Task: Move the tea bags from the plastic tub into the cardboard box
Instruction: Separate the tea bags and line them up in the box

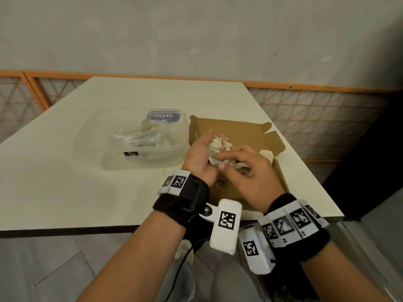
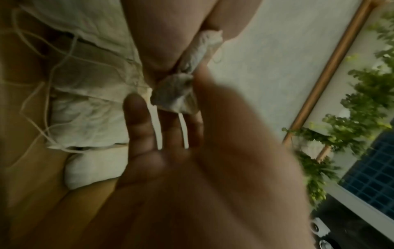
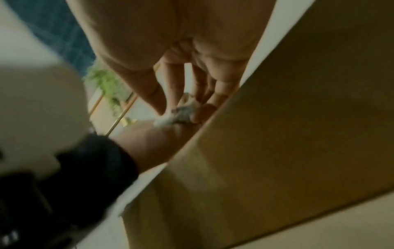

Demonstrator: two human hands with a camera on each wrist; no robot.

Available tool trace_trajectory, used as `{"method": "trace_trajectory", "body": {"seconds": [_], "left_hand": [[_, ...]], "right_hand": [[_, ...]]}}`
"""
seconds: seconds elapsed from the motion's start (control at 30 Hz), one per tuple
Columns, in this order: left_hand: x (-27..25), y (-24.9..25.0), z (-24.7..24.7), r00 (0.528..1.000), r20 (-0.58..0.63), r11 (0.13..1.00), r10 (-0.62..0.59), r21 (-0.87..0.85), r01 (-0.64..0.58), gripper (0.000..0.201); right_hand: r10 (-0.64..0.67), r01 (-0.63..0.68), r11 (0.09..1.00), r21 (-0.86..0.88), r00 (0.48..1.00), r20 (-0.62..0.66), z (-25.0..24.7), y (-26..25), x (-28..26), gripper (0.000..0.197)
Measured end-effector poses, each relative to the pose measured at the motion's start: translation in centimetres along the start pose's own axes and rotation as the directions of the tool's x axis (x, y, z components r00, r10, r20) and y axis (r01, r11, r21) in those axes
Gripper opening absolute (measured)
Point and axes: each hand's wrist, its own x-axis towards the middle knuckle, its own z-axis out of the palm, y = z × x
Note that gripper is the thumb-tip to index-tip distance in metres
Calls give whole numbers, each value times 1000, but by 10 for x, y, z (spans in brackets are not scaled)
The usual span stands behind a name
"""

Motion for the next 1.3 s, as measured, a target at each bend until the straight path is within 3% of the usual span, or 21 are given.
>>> {"method": "trace_trajectory", "body": {"seconds": [0.07,0.2,0.27,0.33,0.43,0.53,0.73,0.8,0.87,0.97,1.07,1.13,1.3], "left_hand": [[0,-1,3,999,-28,996,36,85,-33,29],[-4,0,10,994,-9,983,109,151,-106,23],[-5,4,10,990,37,979,134,150,-138,19],[-3,10,6,981,92,975,172,129,-184,15],[4,18,-5,969,99,955,226,172,-241,12],[6,19,-13,962,102,955,255,130,-267,13],[-2,24,-13,926,223,953,304,-62,-297,13],[-3,25,-14,928,234,956,288,-13,-294,15],[-5,21,-11,941,223,915,255,258,-309,19],[-11,4,2,961,218,676,167,684,-273,29],[-8,-5,10,974,148,549,169,807,-218,35],[-5,-5,9,982,100,534,161,828,-173,34],[-2,-1,0,992,56,656,111,746,-116,18]], "right_hand": [[-18,15,993,-120,999,-29,4,0,3,18],[-69,56,987,-148,994,-82,2,3,9,11],[22,-23,1000,-16,996,-90,-3,9,9,9],[197,-166,960,223,973,-124,-9,17,8,18],[431,-279,744,607,894,-118,-17,22,6,28],[505,-242,587,773,855,-117,-22,22,8,30],[606,-91,488,868,752,-261,-26,29,12,26],[605,-82,504,860,744,-283,-27,30,12,24],[550,-132,593,795,787,-280,-25,31,11,21],[391,-175,801,573,876,-280,-18,28,7,10],[223,-131,931,342,943,-246,-11,27,3,12],[171,-99,953,285,956,-238,-9,28,1,14],[162,-102,957,272,965,-205,-9,26,0,20]]}}
